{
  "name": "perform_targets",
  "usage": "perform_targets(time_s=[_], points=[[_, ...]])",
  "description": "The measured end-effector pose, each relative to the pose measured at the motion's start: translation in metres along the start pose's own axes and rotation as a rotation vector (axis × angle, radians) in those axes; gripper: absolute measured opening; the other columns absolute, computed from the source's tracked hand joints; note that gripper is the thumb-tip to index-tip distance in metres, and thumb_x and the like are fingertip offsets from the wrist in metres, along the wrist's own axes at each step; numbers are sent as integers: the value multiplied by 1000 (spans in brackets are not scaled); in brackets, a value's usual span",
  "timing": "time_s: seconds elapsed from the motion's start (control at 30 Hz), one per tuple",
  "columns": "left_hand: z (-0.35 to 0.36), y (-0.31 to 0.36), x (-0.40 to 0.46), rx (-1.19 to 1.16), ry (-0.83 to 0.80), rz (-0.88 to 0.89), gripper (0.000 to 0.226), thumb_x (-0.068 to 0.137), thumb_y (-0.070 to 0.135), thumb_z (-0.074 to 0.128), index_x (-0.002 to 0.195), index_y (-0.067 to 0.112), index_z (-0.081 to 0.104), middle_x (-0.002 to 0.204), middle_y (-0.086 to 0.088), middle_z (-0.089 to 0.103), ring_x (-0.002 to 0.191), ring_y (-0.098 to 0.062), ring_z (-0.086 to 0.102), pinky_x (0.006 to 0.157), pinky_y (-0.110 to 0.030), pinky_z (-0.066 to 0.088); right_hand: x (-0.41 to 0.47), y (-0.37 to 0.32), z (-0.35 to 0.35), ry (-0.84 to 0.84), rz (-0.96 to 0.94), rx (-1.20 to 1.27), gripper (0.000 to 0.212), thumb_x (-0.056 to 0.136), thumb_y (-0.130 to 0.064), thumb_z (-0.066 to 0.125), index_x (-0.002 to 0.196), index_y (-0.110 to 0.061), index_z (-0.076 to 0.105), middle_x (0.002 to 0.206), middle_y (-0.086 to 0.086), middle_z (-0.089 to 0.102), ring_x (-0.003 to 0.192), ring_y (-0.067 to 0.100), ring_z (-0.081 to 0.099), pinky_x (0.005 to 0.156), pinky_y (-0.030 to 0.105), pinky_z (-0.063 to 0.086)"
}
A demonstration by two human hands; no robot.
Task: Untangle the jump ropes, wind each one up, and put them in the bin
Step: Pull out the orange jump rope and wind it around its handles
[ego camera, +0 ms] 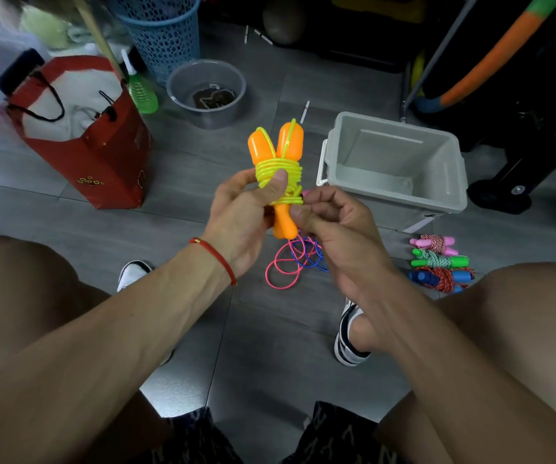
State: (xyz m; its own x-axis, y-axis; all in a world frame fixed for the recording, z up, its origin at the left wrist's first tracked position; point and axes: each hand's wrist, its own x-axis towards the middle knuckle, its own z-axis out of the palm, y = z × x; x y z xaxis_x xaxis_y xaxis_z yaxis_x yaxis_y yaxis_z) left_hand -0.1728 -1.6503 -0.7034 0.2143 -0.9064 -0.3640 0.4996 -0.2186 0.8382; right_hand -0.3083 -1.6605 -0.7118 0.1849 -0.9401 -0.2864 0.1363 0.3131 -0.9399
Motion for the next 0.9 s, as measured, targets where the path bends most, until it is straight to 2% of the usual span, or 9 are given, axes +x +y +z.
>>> perform_targets(time_s=[0.1, 0.17, 0.27, 0.33, 0.5, 0.67, 0.77, 0.83, 0.9], points=[[-7, 3, 4, 28, -19, -5, 41, 93, 15, 65, 123, -12, 59, 103, -21, 68, 91, -34, 67, 83, -47, 56, 2, -2, -3, -37, 87, -28, 21, 81, 3, 76, 92, -11, 66, 69, 0, 69, 60, 12, 59, 66, 29, 47], [-9, 4, 3, 36, -36, -18, 34, 95, 15, 61, 119, -10, 63, 101, -19, 69, 89, -32, 67, 79, -42, 57, 2, -5, -6, -41, 65, -149, 21, 81, 3, 78, 89, -14, 67, 72, 2, 70, 65, 14, 62, 68, 31, 52], [-11, 7, 4, 36, -50, -44, 29, 96, 15, 59, 114, -7, 66, 103, -18, 69, 88, -31, 66, 79, -42, 57, 5, -8, -10, -23, -101, -485, 22, 78, -4, 81, 83, -24, 72, 75, -2, 71, 71, 12, 66, 78, 35, 59], [-13, 10, 6, 48, -67, -59, 27, 96, 16, 59, 109, -7, 66, 99, -17, 69, 86, -32, 65, 77, -42, 58, 7, -10, -12, -30, -213, -652, 20, 78, -7, 81, 81, -25, 73, 75, -2, 72, 68, 12, 65, 77, 35, 60], [-20, 17, 6, 149, -205, -38, 38, 94, 20, 58, 118, -10, 62, 101, -19, 67, 80, -31, 64, 69, -35, 57, 5, -21, -20, -49, -374, -802, 11, 79, -7, 81, 88, -13, 76, 74, 1, 70, 61, 3, 56, 65, 17, 51], [-27, 20, 10, 139, -267, -48, 44, 98, 22, 55, 127, -12, 57, 110, -24, 64, 93, -36, 63, 78, -39, 56, 7, -27, -24, -45, -434, -840, 11, 79, -11, 82, 88, -15, 78, 70, -4, 70, 63, 5, 59, 63, 10, 46], [-26, 20, 11, 85, -300, -48, 47, 98, 22, 53, 131, -12, 53, 113, -23, 64, 95, -33, 65, 82, -40, 57, 3, -26, -21, -66, -460, -779, 9, 80, -9, 80, 86, -13, 75, 70, -2, 69, 63, 10, 60, 63, 17, 50], [-24, 18, 10, 46, -306, -40, 50, 96, 24, 53, 133, -10, 51, 116, -21, 63, 102, -32, 64, 91, -45, 56, -3, -22, -15, -84, -413, -673, 10, 82, -8, 79, 85, -15, 73, 73, -1, 70, 65, 13, 62, 65, 21, 53], [-20, 13, 10, 22, -304, -36, 53, 98, 25, 52, 138, -10, 46, 121, -23, 59, 110, -34, 61, 101, -52, 50, -6, -19, -8, -57, -268, -514, 12, 84, -8, 78, 85, -19, 71, 73, -4, 69, 64, 7, 63, 66, 21, 54]])
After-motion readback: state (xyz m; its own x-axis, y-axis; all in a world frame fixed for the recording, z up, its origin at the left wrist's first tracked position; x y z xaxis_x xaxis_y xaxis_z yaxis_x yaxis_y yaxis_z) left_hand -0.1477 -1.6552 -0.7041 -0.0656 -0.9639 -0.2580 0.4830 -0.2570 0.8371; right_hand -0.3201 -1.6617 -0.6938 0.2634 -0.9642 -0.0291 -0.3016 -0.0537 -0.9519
